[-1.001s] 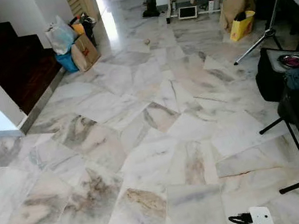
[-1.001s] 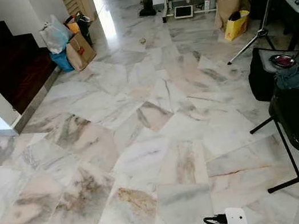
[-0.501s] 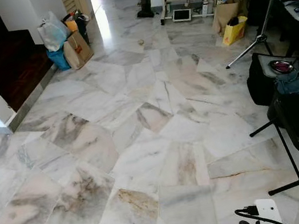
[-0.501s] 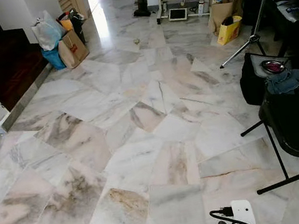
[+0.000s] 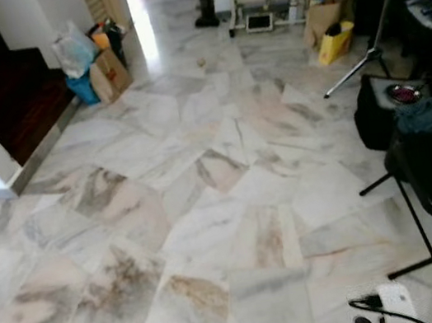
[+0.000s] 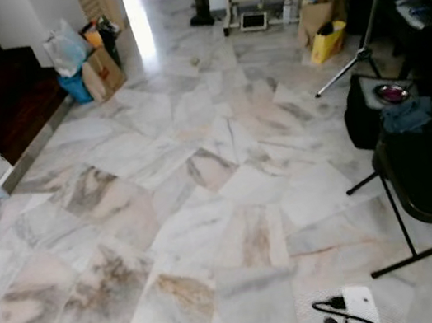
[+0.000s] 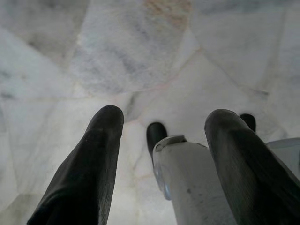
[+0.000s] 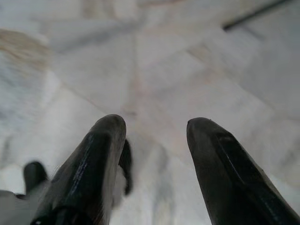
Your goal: Hang keys on a hook
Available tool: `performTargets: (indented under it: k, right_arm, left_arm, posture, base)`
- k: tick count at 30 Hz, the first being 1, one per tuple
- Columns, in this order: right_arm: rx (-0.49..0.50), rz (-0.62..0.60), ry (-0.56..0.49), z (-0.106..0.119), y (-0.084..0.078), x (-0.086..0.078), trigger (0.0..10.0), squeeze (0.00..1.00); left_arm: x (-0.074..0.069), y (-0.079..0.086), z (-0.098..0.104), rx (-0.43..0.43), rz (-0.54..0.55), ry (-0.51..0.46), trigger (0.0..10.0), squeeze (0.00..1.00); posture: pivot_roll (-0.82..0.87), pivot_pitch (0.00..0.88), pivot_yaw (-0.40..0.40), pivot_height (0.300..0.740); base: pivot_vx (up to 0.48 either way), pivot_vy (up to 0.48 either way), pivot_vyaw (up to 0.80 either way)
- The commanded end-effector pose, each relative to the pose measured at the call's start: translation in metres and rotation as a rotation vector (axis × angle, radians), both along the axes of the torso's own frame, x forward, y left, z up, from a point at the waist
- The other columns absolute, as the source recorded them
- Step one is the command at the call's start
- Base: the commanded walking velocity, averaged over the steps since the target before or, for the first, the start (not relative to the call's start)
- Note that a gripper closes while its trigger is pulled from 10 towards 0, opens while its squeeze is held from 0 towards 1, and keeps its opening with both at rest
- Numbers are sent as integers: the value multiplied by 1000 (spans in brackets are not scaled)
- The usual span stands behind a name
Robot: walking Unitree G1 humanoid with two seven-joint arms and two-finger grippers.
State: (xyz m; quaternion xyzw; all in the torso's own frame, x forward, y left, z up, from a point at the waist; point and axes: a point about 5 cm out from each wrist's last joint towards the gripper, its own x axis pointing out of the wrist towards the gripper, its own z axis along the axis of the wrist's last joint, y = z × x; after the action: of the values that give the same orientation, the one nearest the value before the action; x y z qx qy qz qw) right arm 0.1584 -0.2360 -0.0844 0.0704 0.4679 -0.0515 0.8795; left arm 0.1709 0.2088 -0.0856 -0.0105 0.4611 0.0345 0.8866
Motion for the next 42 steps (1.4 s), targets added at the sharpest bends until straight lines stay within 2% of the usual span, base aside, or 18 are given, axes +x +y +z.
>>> performTargets:
  k: [1,7,10,13,20,26,32,42]
  right_arm:
    - [5,-19,24,-3,-2,-8,10000,0]
    - [15,-22,8,-2,3,-3,10000,0]
    - [18,-19,-4,-2,10,3,10000,0]
    - [23,-17,-3,-3,18,4,10000,0]
    - [31,-5,24,-8,26,-3,10000,0]
    - [22,-1,33,-9,20,-11,10000,0]
    - [29,-34,5,-6,13,-7,10000,0]
    - [25,-40,18,-7,13,-9,10000,0]
  left_arm:
    - [0,-2,0,-7,18,-3,10000,0]
    - [4,-2,1,12,-51,5,10000,0]
    - [17,-5,7,17,-107,-23,10000,0]
    - [19,-4,8,17,-103,-28,10000,0]
    - [15,-5,6,15,-106,-19,10000,0]
    - [10,-7,4,8,-107,-11,10000,0]
    - [-1,-3,-1,18,-95,33,10000,0]
    - [-1,2,0,35,-82,36,10000,0]
  posture:
    - [52,0,-42,740]
    - [43,0,-28,740]
    - [39,0,-22,740]
    - [40,0,-19,740]
    - [48,0,-19,740]
    - [46,0,-25,740]
    - [28,1,-4,740]
    - [20,7,0,740]
  base:
    - [0,0,-788]
    - [0,0,-788]
    - [0,0,-788]
    - [0,0,-788]
    - [0,0,-793]
    - [0,-103,-788]
    - [0,-112,-788]
    - [0,0,-793]
